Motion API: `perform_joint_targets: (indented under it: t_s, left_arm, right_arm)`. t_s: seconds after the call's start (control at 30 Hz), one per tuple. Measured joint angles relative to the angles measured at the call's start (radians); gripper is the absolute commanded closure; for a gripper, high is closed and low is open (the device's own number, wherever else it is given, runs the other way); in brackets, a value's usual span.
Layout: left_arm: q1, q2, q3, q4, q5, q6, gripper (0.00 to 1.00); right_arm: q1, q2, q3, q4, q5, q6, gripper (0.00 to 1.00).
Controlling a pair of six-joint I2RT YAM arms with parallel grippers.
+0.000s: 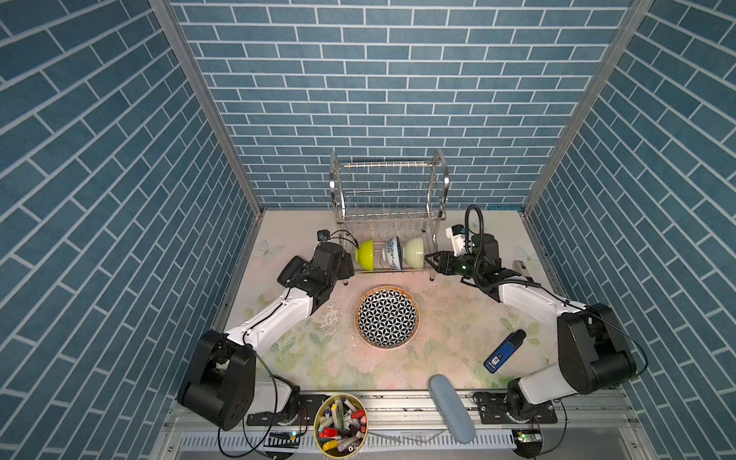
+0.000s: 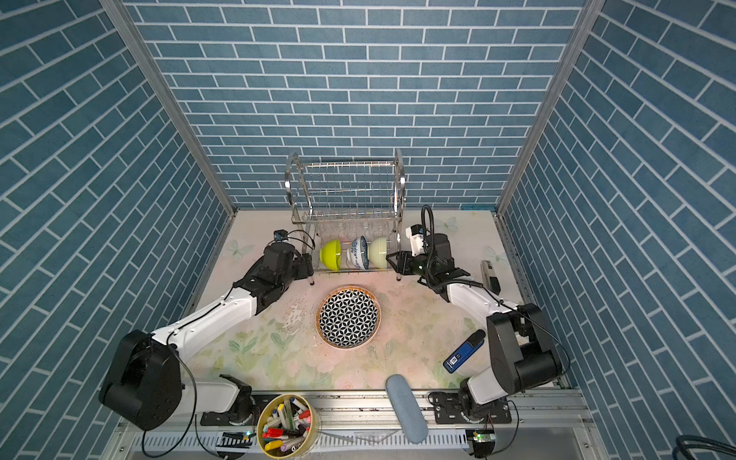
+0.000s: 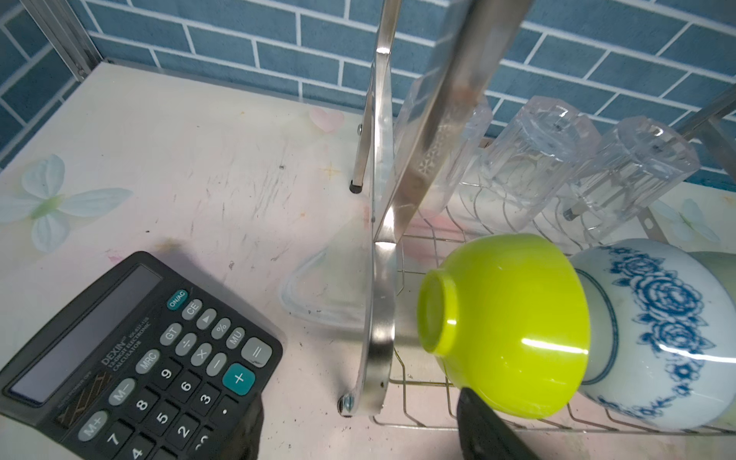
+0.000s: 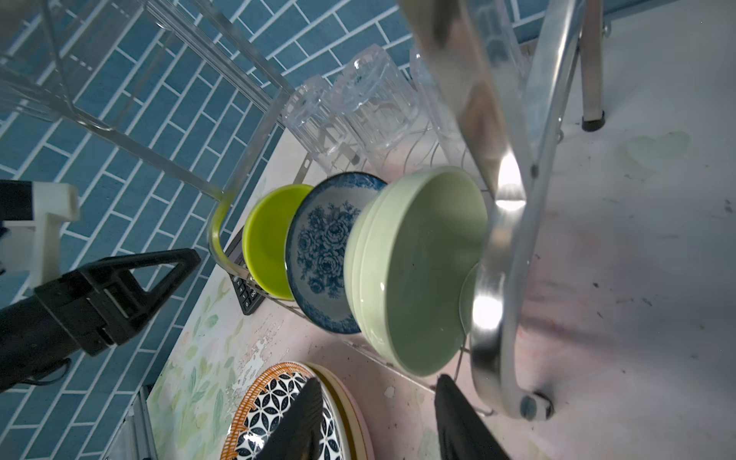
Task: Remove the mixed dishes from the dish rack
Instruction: 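Open both grippers and move them toward the bowls in the lower rack, then position the left gripper at the lime-green bowl while the right nears the pale-green bowl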
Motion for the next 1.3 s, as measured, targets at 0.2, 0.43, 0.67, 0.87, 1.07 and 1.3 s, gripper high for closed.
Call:
perform_joint_targets:
  t_s: [0.2,0.43,0.67,0.87,1.07,1.3]
  left_arm:
    - [0.023,0.043,0.003,-0.001,0.034,-0.008,0.40]
    - [0.029,0.087,0.032,-0.002,0.050,-0.007,0.65]
    - [0.027,0.091,0.048,-0.005,0.074,0.000,0.83]
    - [0.026,0.093,0.060,-0.021,0.075,0.024,0.86]
    - [0.026,0.093,0.061,-0.024,0.075,0.032,0.89]
    - [0.026,0.095,0.066,-0.032,0.076,0.038,0.90]
  right_arm:
    - [-0.013,0.025,0.029,0.055,-0.025,0.018,0.53]
    - [-0.018,0.048,0.048,0.080,-0.047,0.025,0.53]
    - [-0.022,0.060,0.050,0.091,-0.060,0.026,0.52]
    - [-0.022,0.073,0.057,0.092,-0.067,0.026,0.50]
    - [-0.022,0.105,0.106,0.085,-0.070,0.021,0.50]
    - [-0.022,0.167,0.169,0.066,-0.067,0.010,0.55]
